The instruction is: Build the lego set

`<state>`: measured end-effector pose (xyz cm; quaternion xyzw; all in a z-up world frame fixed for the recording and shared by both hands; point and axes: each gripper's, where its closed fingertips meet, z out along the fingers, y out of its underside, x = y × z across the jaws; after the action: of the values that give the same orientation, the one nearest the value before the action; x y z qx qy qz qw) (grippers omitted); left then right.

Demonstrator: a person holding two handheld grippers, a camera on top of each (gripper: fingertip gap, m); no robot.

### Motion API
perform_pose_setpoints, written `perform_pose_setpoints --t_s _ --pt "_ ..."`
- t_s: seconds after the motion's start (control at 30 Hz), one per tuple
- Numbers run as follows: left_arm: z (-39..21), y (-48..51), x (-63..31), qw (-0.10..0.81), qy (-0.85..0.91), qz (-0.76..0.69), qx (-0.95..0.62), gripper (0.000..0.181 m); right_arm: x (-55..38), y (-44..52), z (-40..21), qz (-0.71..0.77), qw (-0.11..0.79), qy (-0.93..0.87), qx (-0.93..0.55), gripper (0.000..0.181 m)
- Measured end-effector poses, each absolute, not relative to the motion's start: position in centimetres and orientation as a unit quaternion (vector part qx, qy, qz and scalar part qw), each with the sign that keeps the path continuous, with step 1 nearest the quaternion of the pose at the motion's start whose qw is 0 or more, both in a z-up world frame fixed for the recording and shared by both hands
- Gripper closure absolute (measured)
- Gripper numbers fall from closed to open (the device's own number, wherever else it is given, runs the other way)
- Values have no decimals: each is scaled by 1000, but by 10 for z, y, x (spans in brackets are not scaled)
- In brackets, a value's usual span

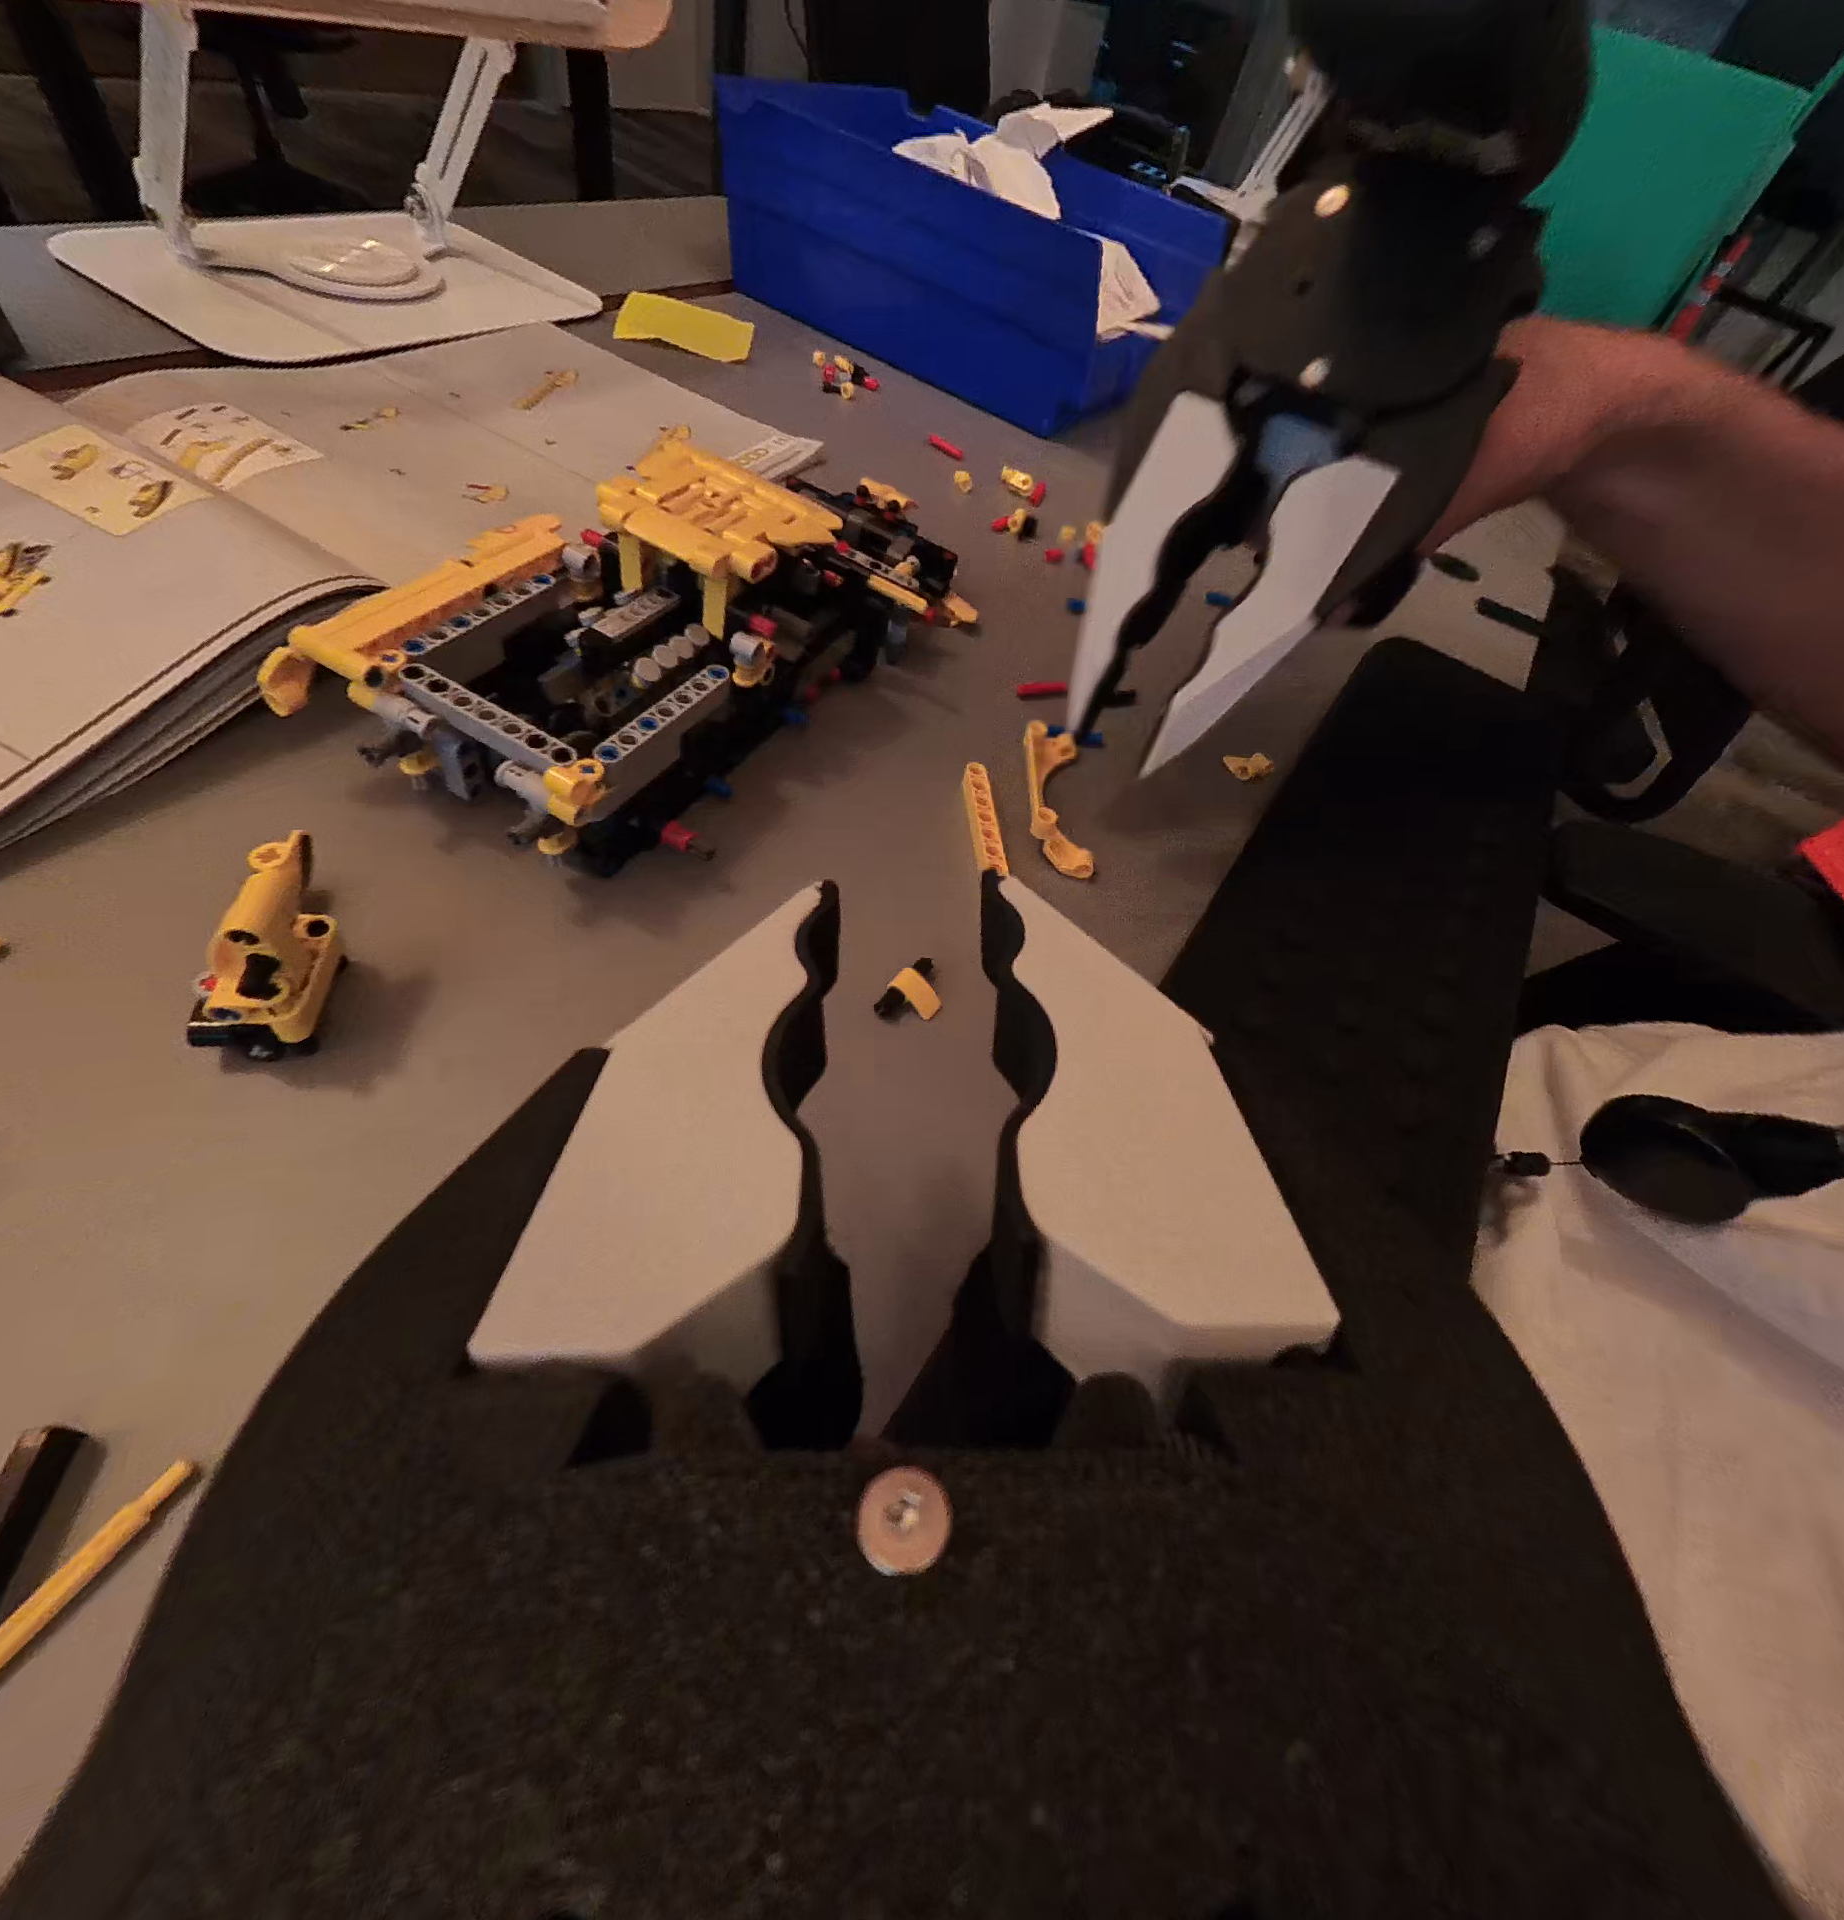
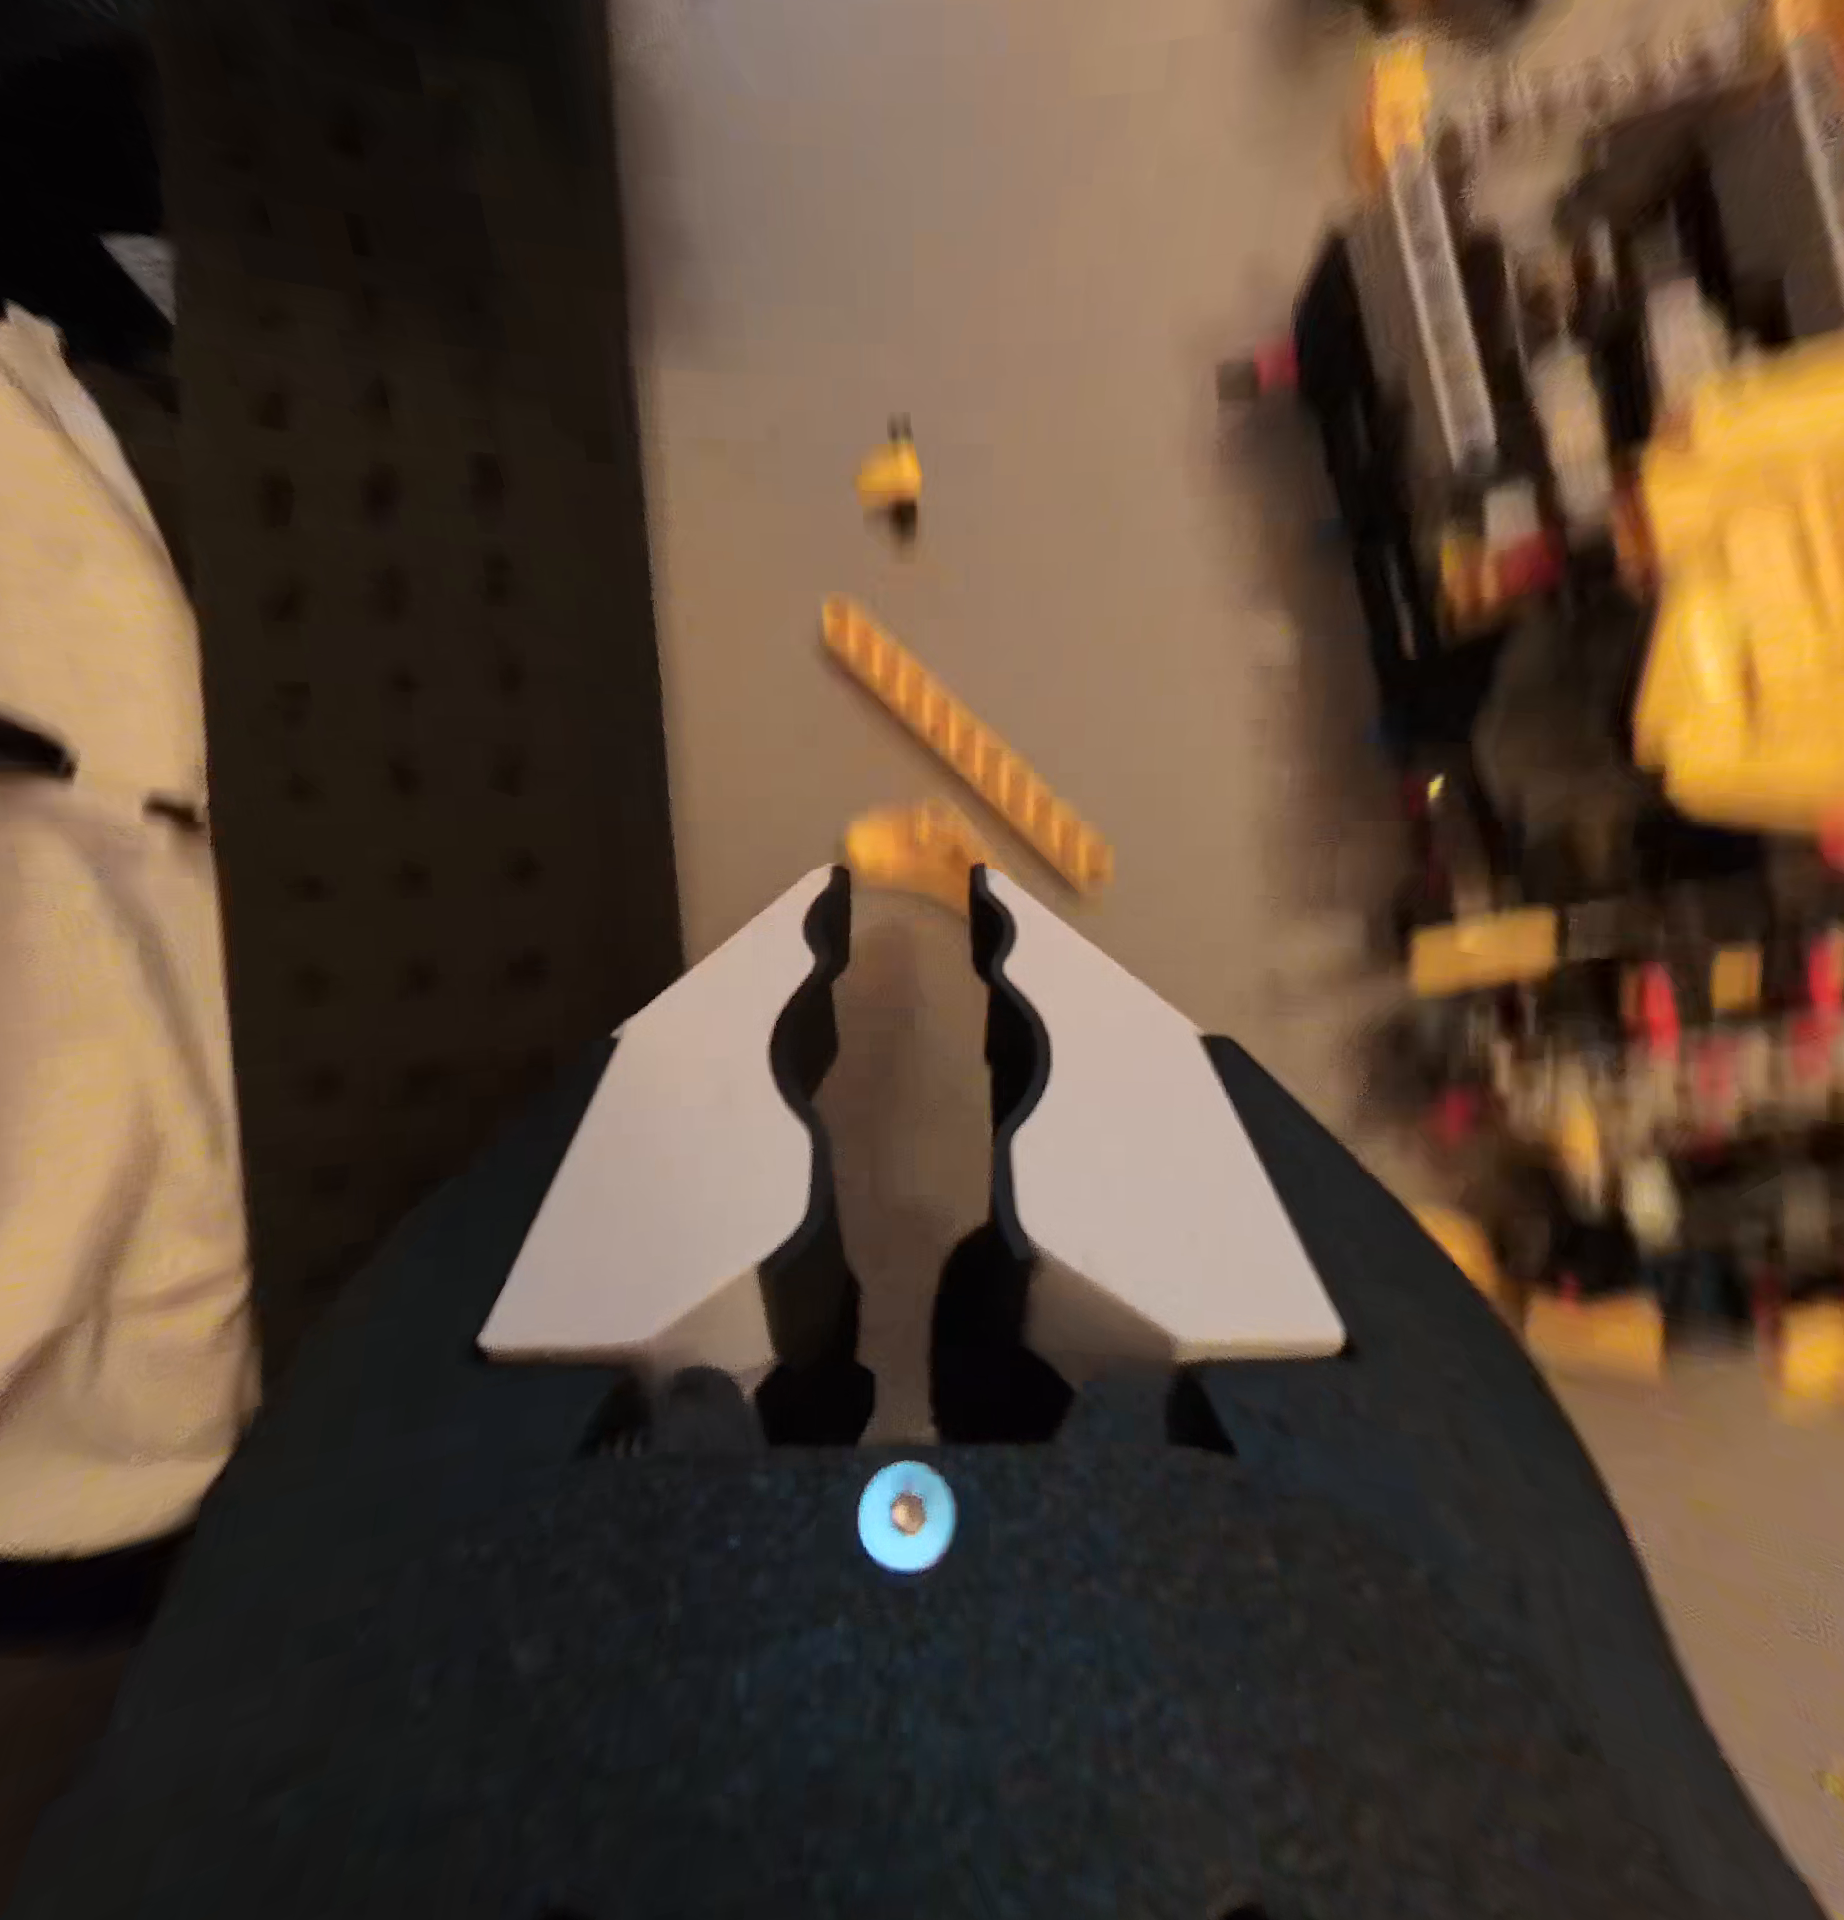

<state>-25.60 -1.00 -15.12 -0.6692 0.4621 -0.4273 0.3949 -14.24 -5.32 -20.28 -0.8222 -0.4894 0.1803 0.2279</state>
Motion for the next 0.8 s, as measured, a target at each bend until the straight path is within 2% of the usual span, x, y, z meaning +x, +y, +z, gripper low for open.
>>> perform_pose_setpoints --t_s 0.17,0.63,0.8 --pt "-152 -16 -241 398 485 -420 -656 155 -61 -124 -216 174 165 -402 -884 159" --pt "-147 -63 -190 387 601 -421 -558 154 -67 -126 -233 157 190 -430 -868 172" --pt "-127 -89 -184 364 619 -495 -490 154 -83 -113 -207 254 224 -390 -856 174"
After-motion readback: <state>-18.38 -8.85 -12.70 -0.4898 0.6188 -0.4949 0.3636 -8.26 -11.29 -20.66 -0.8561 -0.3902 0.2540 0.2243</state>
